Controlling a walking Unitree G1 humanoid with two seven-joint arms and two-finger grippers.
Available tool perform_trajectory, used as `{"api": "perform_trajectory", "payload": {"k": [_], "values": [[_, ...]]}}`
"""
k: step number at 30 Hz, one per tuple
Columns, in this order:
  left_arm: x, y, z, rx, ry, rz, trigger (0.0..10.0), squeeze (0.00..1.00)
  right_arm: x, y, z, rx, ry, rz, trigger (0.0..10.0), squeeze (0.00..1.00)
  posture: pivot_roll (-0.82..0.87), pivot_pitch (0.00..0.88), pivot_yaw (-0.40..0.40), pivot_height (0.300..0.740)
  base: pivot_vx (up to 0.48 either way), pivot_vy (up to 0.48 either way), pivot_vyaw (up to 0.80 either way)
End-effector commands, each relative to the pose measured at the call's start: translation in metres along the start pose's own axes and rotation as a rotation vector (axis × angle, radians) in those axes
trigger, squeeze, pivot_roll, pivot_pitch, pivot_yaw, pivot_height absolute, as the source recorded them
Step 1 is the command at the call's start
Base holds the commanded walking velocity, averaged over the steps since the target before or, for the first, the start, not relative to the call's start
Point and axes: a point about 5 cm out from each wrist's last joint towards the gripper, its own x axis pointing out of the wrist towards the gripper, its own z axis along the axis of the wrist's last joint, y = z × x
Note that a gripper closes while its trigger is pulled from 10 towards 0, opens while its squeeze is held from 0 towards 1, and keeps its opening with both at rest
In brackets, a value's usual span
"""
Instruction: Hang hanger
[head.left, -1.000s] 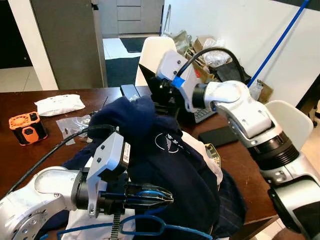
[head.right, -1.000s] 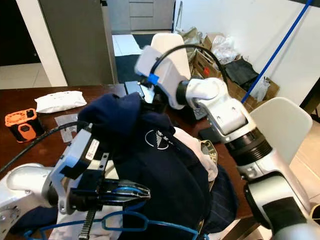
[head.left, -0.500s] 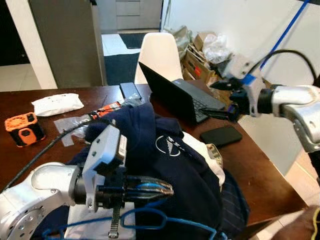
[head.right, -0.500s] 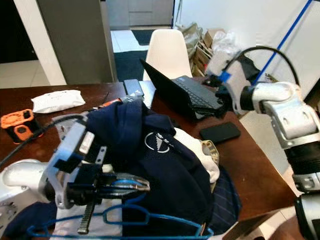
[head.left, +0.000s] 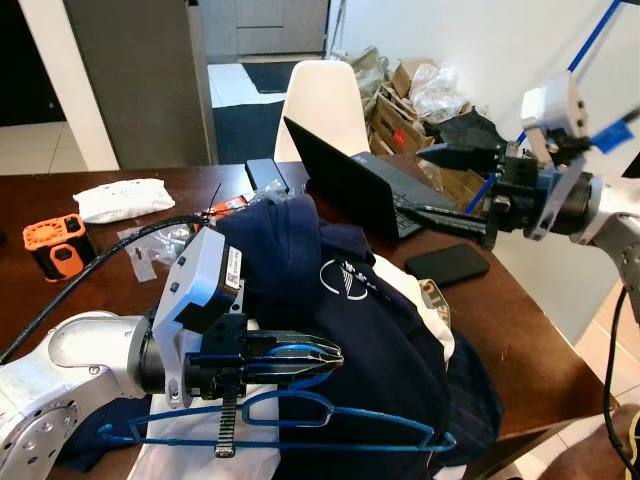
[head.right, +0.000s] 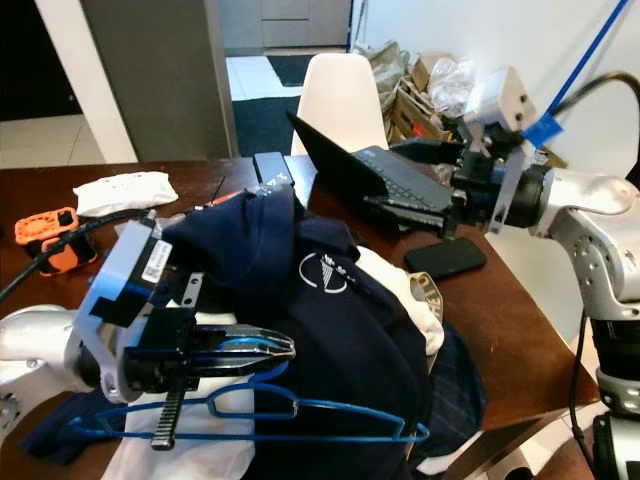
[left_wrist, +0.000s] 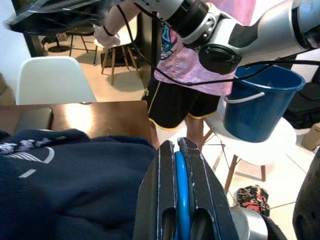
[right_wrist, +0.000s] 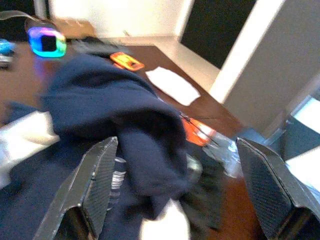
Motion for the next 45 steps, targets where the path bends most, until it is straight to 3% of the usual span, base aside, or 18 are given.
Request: {"api": "perform_trajectory", "payload": {"k": [1, 8, 16, 18, 22, 25, 27, 29, 35, 36, 39, 41, 45], "values": [[0.001, 0.0, -0.003, -0.013, 0.027, -0.004, 10.0, 0.0, -0.001, 0.008, 0.005, 0.001, -0.038, 0.05, 10.0, 0.0, 0.0, 0.0, -0.047, 0.74, -0.322, 0.0, 0.0], [0.005, 0.003, -0.005, -0.027, 0.013, -0.008, 10.0, 0.0, 0.0, 0.021, -0.007, 0.057, -0.063, 0.081, 10.0, 0.0, 0.0, 0.0, -0.044, 0.74, -0.328, 0.0, 0.0], [0.003, 0.003, -0.004, -0.028, 0.017, -0.006, 10.0, 0.0, -0.004, 0.026, -0.008, 0.072, -0.052, 0.103, 10.0, 0.0, 0.0, 0.0, -0.04, 0.74, -0.333, 0.0, 0.0], [0.003, 0.004, -0.006, -0.022, 0.027, -0.007, 10.0, 0.0, -0.01, 0.035, -0.006, 0.087, -0.036, 0.173, 10.0, 0.0, 0.0, 0.0, -0.042, 0.74, -0.328, 0.0, 0.0], [0.004, 0.004, -0.007, -0.019, 0.032, -0.008, 10.0, 0.0, -0.012, 0.037, -0.006, 0.091, -0.029, 0.195, 10.0, 0.0, 0.0, 0.0, -0.042, 0.74, -0.326, 0.0, 0.0], [0.004, 0.006, -0.007, -0.011, 0.037, -0.006, 10.0, 0.0, -0.016, 0.04, -0.009, 0.094, 0.009, 0.218, 10.0, 0.0, 0.0, 0.0, -0.042, 0.74, -0.315, 0.0, 0.0], [0.004, 0.011, -0.006, 0.02, 0.04, 0.006, 10.0, 0.0, -0.023, 0.043, -0.019, 0.097, 0.116, 0.238, 10.0, 0.0, -0.01, 0.0, -0.042, 0.74, 0.0, 0.0, 0.0], [0.004, 0.011, -0.006, 0.02, 0.04, 0.006, 10.0, 0.0, -0.023, 0.043, -0.019, 0.097, 0.116, 0.238, 10.0, 0.0, -0.01, 0.0, -0.042, 0.74, 0.0, 0.0, 0.0], [0.003, 0.019, 0.0, 0.095, 0.037, 0.006, 10.0, 0.0, -0.028, 0.057, -0.031, 0.118, 0.25, 0.343, 10.0, 0.0, -0.01, 0.0, -0.043, 0.74, 0.0, 0.0, 0.0], [0.003, 0.022, 0.002, 0.124, 0.032, 0.015, 10.0, 0.0, -0.026, 0.065, -0.037, 0.127, 0.304, 0.382, 10.0, 0.0, -0.02, 0.0, -0.044, 0.74, 0.0, 0.0, 0.0], [0.004, 0.025, 0.005, 0.148, 0.025, 0.022, 10.0, 0.0, -0.021, 0.072, -0.043, 0.139, 0.328, 0.411, 10.0, 0.0, -0.02, 0.0, -0.044, 0.74, 0.0, 0.0, 0.0], [0.006, 0.03, 0.008, 0.181, 0.008, 0.035, 10.0, 0.0, -0.008, 0.084, -0.051, 0.17, 0.332, 0.429, 10.0, 0.0, -0.02, 0.0, -0.042, 0.74, 0.0, 0.0, 0.0], [0.009, 0.031, 0.01, 0.196, -0.007, 0.034, 10.0, 0.0, 0.004, 0.088, -0.056, 0.195, 0.325, 0.397, 10.0, 0.0, -0.02, 0.0, -0.043, 0.74, 0.0, 0.0, 0.0]]}}
